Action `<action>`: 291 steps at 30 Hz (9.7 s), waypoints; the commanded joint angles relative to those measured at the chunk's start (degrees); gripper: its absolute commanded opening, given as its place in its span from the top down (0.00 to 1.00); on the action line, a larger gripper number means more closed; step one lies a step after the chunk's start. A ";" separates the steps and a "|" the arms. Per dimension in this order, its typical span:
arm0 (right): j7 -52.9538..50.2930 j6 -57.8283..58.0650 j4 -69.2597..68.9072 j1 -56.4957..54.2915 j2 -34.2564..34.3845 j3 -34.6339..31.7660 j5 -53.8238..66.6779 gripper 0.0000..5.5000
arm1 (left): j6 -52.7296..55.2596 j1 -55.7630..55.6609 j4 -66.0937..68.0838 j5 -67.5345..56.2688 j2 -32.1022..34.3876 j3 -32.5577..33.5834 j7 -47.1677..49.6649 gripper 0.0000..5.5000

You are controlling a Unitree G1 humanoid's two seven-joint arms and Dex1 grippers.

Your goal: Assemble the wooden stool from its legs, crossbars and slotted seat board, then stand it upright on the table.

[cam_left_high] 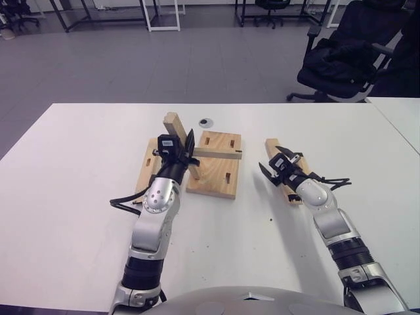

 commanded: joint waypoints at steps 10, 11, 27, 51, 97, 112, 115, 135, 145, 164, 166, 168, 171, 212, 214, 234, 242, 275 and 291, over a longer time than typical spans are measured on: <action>-2.01 2.37 -0.94 -1.12 0.41 -2.53 1.05 0.30 | 0.08 -5.58 -17.95 0.89 5.23 3.91 -4.81 0.30; -2.34 2.23 -0.81 -1.14 0.34 -2.84 0.90 0.30 | -0.17 -7.59 -19.96 1.11 6.92 5.56 -5.51 0.27; -3.77 0.59 4.51 -3.06 0.55 -3.54 0.22 0.30 | 18.42 4.87 0.50 -4.97 11.30 11.19 -12.01 0.10; -5.75 0.60 5.26 -1.56 2.86 -2.19 -0.03 0.30 | 30.95 7.88 1.64 -1.11 13.47 5.42 -11.40 0.62; -8.80 37.20 -4.46 -42.72 21.24 -31.18 86.91 0.40 | 1.31 -26.34 1.37 -14.48 32.89 12.28 -44.64 0.62; -11.18 33.39 -8.20 -37.13 20.03 -31.57 84.76 0.80 | -2.65 -27.74 3.65 -10.06 33.51 11.05 -43.93 0.56; -13.03 29.67 -7.72 -36.52 20.07 -32.92 82.95 0.82 | -2.78 -29.05 4.39 -9.37 33.16 11.68 -42.02 0.47; -21.87 21.85 -8.44 -12.18 17.67 -32.95 61.15 0.82 | -14.06 -7.20 28.76 7.84 26.73 3.10 -29.10 0.23; -19.94 18.98 -2.65 -11.93 19.70 -29.59 54.06 0.82 | -16.35 -6.44 32.37 16.21 26.39 -6.05 -31.34 0.23; -30.17 38.28 -16.89 -17.26 10.90 -35.65 70.59 0.82 | -8.14 -6.71 20.47 14.37 25.13 -0.35 -29.61 0.23; -35.12 44.47 -22.13 -14.25 11.59 -34.77 75.43 0.82 | -5.84 -7.08 16.90 12.47 23.28 1.54 -28.20 0.23; -39.08 48.37 -25.50 -11.91 12.54 -33.90 78.86 0.82 | -2.87 -7.83 12.63 10.33 20.99 3.40 -26.46 0.23; -42.84 50.24 -26.44 -9.47 13.40 -33.25 80.65 0.82 | 2.02 -10.12 6.53 6.20 16.97 6.81 -23.05 0.23; -31.63 49.59 -28.27 -0.14 10.46 -10.38 52.82 0.82 | 5.64 -15.62 0.48 7.60 16.26 -2.15 -18.69 0.23; -30.81 50.23 -28.09 0.23 10.10 -9.05 52.05 0.82 | 4.37 -14.82 1.59 8.25 16.32 -2.11 -18.40 0.23; -19.62 52.38 -30.73 -6.11 8.58 -5.29 49.95 0.47 | -6.28 -14.92 10.31 10.95 5.73 -3.79 -7.12 0.23; -15.38 51.08 -33.91 -6.73 8.81 -3.59 49.56 0.47 | -12.52 -21.17 16.73 12.54 -2.06 -3.53 -0.37 0.23; -3.85 32.24 -31.98 -6.07 2.33 -16.93 49.98 0.47 | 18.93 -3.56 -16.96 2.98 1.47 2.04 -4.74 0.23; -8.59 35.45 -36.23 -5.41 -1.07 -10.20 33.23 0.47 | 16.46 -4.76 -9.59 6.48 8.74 6.42 -7.71 0.23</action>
